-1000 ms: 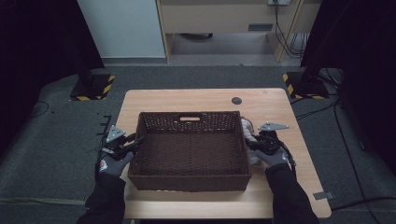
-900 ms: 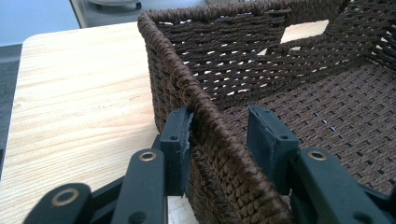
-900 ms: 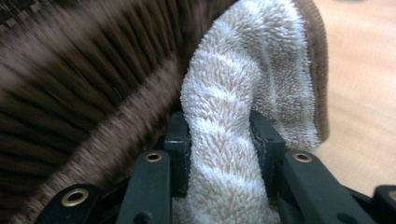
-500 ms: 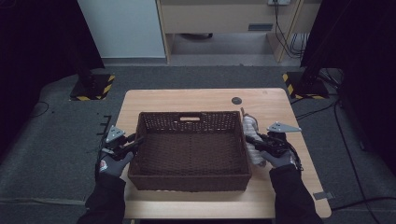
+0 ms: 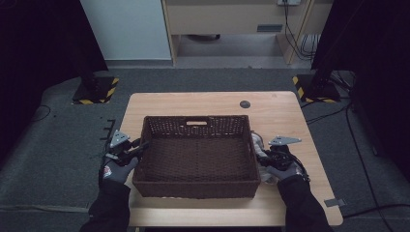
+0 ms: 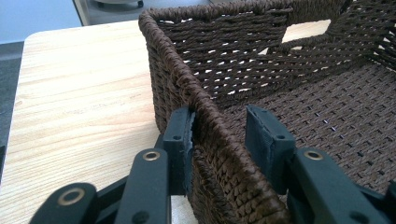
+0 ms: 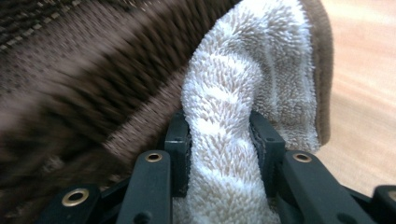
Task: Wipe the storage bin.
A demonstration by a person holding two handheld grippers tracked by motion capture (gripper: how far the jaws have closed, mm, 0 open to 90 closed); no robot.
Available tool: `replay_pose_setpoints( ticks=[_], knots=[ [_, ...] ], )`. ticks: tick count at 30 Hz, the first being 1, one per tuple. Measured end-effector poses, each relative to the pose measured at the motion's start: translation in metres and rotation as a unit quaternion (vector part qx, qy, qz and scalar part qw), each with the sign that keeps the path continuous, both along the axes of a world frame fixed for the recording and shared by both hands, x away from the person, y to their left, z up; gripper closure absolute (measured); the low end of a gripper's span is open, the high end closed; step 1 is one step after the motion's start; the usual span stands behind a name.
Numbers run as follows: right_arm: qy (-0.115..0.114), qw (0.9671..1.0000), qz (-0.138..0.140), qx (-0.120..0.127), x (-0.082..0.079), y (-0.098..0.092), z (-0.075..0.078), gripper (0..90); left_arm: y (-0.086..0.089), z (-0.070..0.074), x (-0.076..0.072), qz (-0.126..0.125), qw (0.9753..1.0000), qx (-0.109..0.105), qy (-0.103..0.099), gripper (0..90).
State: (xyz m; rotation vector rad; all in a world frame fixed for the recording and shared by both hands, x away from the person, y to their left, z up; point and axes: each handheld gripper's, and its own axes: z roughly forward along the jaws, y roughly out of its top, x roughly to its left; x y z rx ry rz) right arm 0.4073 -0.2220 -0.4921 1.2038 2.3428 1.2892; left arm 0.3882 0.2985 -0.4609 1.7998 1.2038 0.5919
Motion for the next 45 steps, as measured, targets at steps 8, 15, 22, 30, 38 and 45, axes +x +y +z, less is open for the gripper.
replay_pose_setpoints(
  ticks=[8, 15, 22, 30, 38, 45],
  knots=[
    [-0.011, 0.9999, -0.011, -0.003, 0.0, -0.007, 0.008, 65.9, -0.003, 0.002, -0.001, 0.014, 0.9998, 0.013, 0.004, 63.6],
    [-0.078, 0.9955, -0.001, 0.055, -0.026, -0.018, 0.056, 66.1, -0.004, 0.004, 0.005, 0.024, 0.9994, 0.026, 0.006, 65.0],
    [-0.047, 0.9985, 0.01, 0.025, -0.026, -0.012, 0.037, 66.2, -0.004, 0.004, 0.012, 0.026, 0.9993, 0.027, 0.005, 65.1],
    [0.022, 0.9986, 0.021, -0.044, -0.015, 0.003, -0.005, 65.8, -0.001, 0.003, 0.015, 0.025, 0.9995, 0.018, 0.004, 61.6],
    [-0.006, 0.9998, 0.009, -0.016, -0.019, -0.007, 0.015, 65.1, 0.006, 0.005, 0.013, 0.026, 0.9996, -0.009, -0.009, 41.6],
    [-0.065, 0.9967, 0.015, 0.047, -0.037, -0.02, 0.044, 65.3, 0.005, 0.016, -0.003, 0.016, 0.9996, -0.001, -0.024, 37.9]
  ],
)
